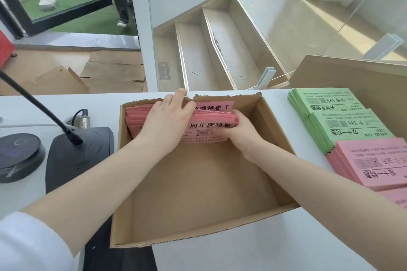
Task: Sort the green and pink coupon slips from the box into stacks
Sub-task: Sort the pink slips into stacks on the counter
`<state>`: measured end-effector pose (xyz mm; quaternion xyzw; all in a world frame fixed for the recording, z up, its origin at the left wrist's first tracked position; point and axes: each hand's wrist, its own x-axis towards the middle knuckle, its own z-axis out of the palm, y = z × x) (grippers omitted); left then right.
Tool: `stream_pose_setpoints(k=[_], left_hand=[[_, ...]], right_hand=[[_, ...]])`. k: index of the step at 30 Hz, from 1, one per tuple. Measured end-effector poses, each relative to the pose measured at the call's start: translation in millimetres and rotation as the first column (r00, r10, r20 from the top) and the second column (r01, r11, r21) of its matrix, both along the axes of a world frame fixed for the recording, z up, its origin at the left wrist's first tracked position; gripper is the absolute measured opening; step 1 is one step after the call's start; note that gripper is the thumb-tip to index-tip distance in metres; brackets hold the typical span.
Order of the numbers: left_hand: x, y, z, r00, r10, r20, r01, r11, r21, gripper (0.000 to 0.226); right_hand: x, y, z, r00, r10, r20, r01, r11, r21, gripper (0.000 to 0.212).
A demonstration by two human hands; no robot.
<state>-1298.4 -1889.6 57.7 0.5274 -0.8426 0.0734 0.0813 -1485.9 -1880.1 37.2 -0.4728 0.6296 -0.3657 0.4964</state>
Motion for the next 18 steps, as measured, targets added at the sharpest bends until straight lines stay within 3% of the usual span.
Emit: stream_pose_setpoints(k=[3, 7, 10, 12, 14, 16, 18], left_hand=[[-2, 3, 3, 1.000, -0.002, -0.004, 0.002, 0.998, 0.057, 0.046], [2, 5, 5, 1.000, -0.024, 0.007, 0.024, 1.000, 0.016, 0.035], [4, 7, 9, 0.998, -0.054, 0.021, 0.054, 0.999, 0.002, 0.027], [3, 6, 8, 0.997, -0.066, 0.047, 0.065, 0.997, 0.031, 0.023], [4, 3, 4, 0.993, -0.055, 0.106, 0.044, 0.994, 0.102, 0.026], [3, 3, 7, 0.995, -0.050, 0.088, 0.040, 0.993, 0.112, 0.026], [3, 3, 7, 0.995, -0.057, 0.088, 0.044, 0.990, 0.135, 0.027]], right_hand=[[4, -2, -5, 0.996, 0.039, -0.085, -0.039, 0.999, -0.004, 0.048], [3, 4, -3, 0.984, -0.118, -0.130, 0.119, 0.993, 0.004, 0.065], [-1, 14, 12, 0.953, -0.040, -0.301, -0.024, 0.979, -0.203, 0.081], [-3, 17, 28, 0.849, 0.025, -0.527, -0.256, 0.893, -0.370, 0.072], [-9, 9, 36, 0.693, -0.068, -0.718, -0.416, 0.775, -0.475, 0.061], [-14, -7, 35, 0.512, -0.206, -0.834, -0.501, 0.717, -0.485, 0.053], [-17, -26, 31, 0.375, -0.205, -0.904, -0.539, 0.745, -0.393, 0.053]])
